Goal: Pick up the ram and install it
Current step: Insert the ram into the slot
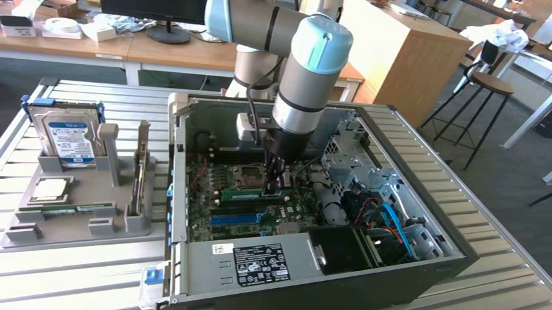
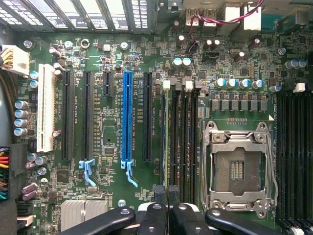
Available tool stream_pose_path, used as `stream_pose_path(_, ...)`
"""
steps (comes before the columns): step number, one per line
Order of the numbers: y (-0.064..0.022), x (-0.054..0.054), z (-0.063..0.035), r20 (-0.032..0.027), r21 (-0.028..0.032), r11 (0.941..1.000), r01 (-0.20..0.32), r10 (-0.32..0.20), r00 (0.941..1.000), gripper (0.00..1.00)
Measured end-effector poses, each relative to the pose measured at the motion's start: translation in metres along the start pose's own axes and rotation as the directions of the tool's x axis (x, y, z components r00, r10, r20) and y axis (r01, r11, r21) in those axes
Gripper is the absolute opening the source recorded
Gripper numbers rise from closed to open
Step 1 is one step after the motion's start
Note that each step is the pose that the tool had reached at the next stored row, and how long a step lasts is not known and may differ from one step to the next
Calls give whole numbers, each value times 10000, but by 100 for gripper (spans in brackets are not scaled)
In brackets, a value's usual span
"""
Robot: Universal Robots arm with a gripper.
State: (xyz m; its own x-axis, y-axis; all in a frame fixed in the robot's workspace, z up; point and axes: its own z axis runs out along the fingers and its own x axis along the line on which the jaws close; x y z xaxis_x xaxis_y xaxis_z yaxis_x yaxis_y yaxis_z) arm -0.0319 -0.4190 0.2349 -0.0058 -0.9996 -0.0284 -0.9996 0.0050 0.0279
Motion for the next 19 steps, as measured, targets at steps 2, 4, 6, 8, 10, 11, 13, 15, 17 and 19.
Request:
stream_pose_path(2, 0, 0, 5, 2, 0, 10000, 0, 0, 10000, 11)
stream_pose_path(4, 0, 0, 6, -1, 0, 10000, -1, 1, 10000, 11)
stream_pose_path(6, 0, 0, 9, 1, 0, 10000, 0, 0, 10000, 11)
stream_pose_path(8, 0, -2, 11, 1, 0, 10000, -1, 1, 10000, 11)
stream_pose_path(10, 0, -6, 13, 3, 1, 10000, -1, 1, 10000, 11)
stream_pose_path(11, 0, -6, 13, 2, 0, 10000, -1, 1, 10000, 11)
stream_pose_path(13, 0, -7, 16, -1, -1, 10000, 0, 0, 10000, 11)
stream_pose_path(15, 0, -8, 17, 1, 0, 10000, 0, 0, 10000, 11)
stream_pose_path(17, -1, -8, 22, 3, 1, 10000, 0, 0, 10000, 11)
stream_pose_path(19, -1, -8, 27, 1, 0, 10000, 0, 0, 10000, 11)
